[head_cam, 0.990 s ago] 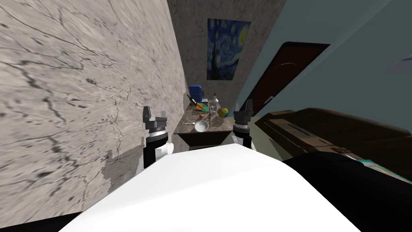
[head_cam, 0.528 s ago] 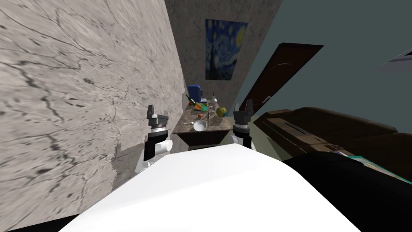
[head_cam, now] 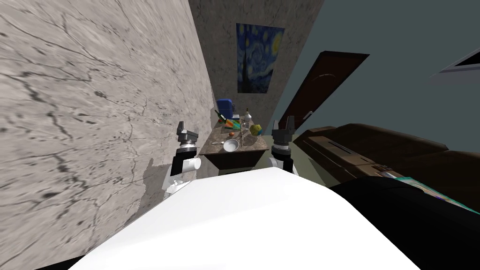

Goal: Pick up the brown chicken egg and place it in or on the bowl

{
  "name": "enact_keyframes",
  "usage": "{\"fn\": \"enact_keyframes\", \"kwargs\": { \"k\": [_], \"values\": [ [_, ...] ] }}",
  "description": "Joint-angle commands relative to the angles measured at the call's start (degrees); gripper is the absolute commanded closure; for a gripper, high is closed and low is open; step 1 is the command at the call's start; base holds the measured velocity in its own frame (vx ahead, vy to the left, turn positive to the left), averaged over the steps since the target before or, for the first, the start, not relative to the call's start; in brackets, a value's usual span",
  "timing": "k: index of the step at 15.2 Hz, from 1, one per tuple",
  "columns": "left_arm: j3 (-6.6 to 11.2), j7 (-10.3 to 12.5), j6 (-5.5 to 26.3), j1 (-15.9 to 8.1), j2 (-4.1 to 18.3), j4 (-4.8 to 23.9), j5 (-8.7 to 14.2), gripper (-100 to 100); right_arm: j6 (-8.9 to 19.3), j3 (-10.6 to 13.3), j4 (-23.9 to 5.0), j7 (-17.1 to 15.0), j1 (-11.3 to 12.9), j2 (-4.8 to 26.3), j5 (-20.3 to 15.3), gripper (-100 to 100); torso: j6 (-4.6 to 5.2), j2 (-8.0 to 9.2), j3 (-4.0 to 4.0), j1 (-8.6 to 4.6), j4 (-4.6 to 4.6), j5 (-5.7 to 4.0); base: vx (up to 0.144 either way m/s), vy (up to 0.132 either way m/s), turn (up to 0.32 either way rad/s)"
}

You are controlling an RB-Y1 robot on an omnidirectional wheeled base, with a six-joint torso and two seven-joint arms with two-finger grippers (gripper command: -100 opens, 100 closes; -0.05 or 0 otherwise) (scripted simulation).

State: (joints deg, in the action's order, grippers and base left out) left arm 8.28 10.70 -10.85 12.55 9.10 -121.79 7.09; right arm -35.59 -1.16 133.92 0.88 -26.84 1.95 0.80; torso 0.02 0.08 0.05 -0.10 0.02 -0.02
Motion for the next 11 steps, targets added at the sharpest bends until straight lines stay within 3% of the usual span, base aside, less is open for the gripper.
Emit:
{"fn": "enact_keyframes", "kwargs": {
  "k": [1,4,6,7,9,10,11],
  "values": [
    [0.58,1.2,2.2,-1.7,0.4,1.5,0.3,-100,0.0,0.0,0.0,0.0,0.0,0.0,0.0,0,0.0,0.0,0.0,0.0,0.0,0.0,-0.025,-0.03,-0.028],
    [1.89,3.9,6.1,-5.7,1.1,5.4,1.0,-100,0.0,0.0,0.0,0.0,0.0,0.0,0.0,0,0.0,0.02,0.01,-0.02,0.0,0.0,-0.034,-0.033,-0.029],
    [1.89,3.9,7.4,-6.7,1.1,5.9,1.0,-100,0.0,0.0,0.0,0.0,0.0,0.0,0.0,0,0.0,0.01,0.01,-0.03,0.0,0.0,-0.026,-0.027,-0.018],
    [2.47,5.2,8.9,-8.8,1.4,8.4,1.4,-100,0.0,0.0,0.0,0.0,0.0,0.0,0.0,0,-0.01,0.0,0.0,-0.01,0.0,-0.01,-0.02,-0.025,-0.018],
    [2.47,5.2,10.0,-9.4,1.4,8.4,1.4,-100,0.0,0.0,0.0,0.0,0.0,0.0,0.0,0,0.0,-0.02,-0.01,-0.01,-0.01,0.0,-0.019,-0.025,-0.017],
    [2.98,6.3,12.0,-11.6,1.6,10.9,1.7,-100,0.0,0.0,0.0,0.0,0.0,0.0,0.0,0,-0.01,-0.02,-0.01,0.0,-0.01,0.0,-0.022,-0.023,-0.02],
    [2.98,6.3,12.8,-12.1,1.6,11.1,1.7,-100,0.0,0.0,0.0,0.0,0.0,0.0,0.0,0,0.0,-0.02,-0.01,0.01,-0.01,0.0,-0.022,-0.025,-0.024]
  ]
}}
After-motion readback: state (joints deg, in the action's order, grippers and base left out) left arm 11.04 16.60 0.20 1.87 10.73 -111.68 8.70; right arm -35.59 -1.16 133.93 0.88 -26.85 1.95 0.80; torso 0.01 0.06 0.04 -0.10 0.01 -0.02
